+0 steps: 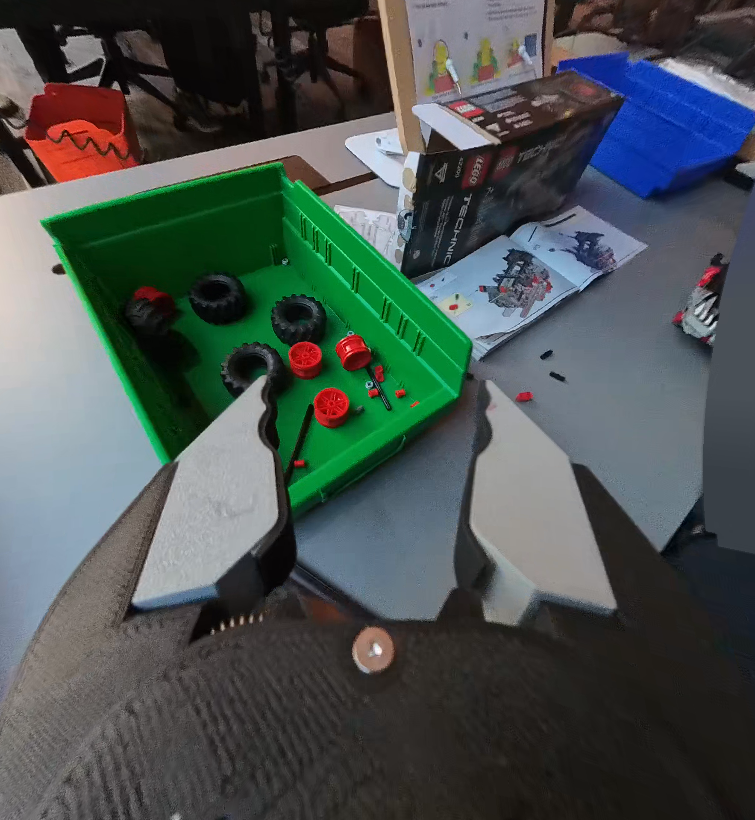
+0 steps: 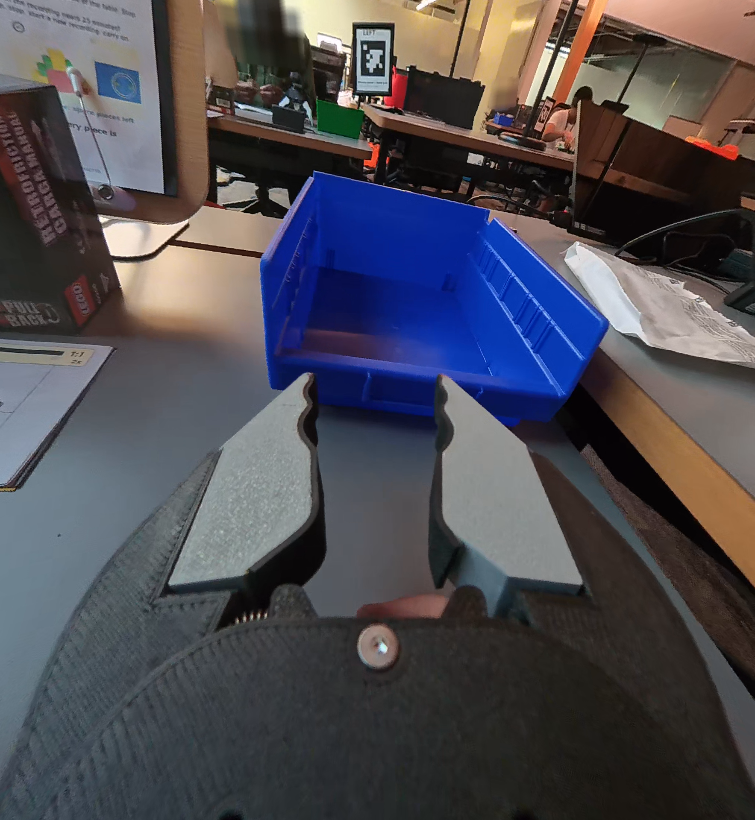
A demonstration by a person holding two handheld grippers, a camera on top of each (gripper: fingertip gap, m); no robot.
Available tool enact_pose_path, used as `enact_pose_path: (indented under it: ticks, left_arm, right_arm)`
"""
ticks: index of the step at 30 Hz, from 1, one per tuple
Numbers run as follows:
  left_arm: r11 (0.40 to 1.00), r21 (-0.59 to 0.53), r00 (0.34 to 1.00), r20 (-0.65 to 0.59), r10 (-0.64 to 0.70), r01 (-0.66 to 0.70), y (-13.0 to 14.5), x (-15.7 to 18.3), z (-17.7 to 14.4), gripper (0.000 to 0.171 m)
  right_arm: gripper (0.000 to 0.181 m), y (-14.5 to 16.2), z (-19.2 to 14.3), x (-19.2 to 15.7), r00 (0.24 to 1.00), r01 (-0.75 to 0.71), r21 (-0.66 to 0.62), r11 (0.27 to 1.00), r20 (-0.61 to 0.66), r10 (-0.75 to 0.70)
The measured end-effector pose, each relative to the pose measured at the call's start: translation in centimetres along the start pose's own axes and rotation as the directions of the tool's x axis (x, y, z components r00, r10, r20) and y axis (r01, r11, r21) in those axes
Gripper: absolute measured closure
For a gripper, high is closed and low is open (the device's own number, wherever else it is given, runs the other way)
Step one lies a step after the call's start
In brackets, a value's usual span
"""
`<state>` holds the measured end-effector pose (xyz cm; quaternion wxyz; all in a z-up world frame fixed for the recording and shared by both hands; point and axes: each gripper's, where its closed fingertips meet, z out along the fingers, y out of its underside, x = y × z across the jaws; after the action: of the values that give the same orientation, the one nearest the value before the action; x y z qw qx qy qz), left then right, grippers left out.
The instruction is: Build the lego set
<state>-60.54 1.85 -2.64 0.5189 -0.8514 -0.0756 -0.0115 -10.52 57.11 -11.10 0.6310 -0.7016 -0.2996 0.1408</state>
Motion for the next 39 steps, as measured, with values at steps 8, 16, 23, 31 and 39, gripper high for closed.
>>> enact_pose_path:
  ticks: [8, 16, 23, 31, 39]
  left_arm:
    - [0.98, -0.188, 0.994, -0.103, 0.042, -0.061, -0.9, 1.5, 5.4, 0.13]
    - [0.989, -0.067, 0.992, 0.004, 0.13, -0.129, -4.2, 1.3, 8.2, 0.171]
    - [0.992, -0.064, 0.992, 0.056, 0.109, -0.106, -4.6, 1.0, 9.7, 0.17]
    - [0.998, -0.058, 0.991, 0.131, 0.008, -0.001, -3.9, -1.5, 12.3, 0.165]
    - [0.989, -0.144, 0.999, -0.017, 0.032, -0.034, -1.8, -0.3, 11.3, 0.162]
  right_arm:
    - [0.135, -0.2, 0.1, -2.1, 0.995, 0.065, 0.008, 0.998, 0.074, -0.066]
    - [0.136, -0.2, 0.1, -3.9, 0.983, 0.118, 0.011, 0.993, 0.141, -0.119]
    - [0.136, -0.4, 0.0, -4.2, 0.981, 0.106, 0.029, 0.994, 0.161, -0.109]
    - [0.135, -0.3, 0.1, -4.0, 0.984, 0.1, 0.02, 0.995, 0.149, -0.102]
    - [0.136, 0.0, 0.4, -3.9, 0.983, 0.132, -0.006, 0.991, 0.127, -0.13]
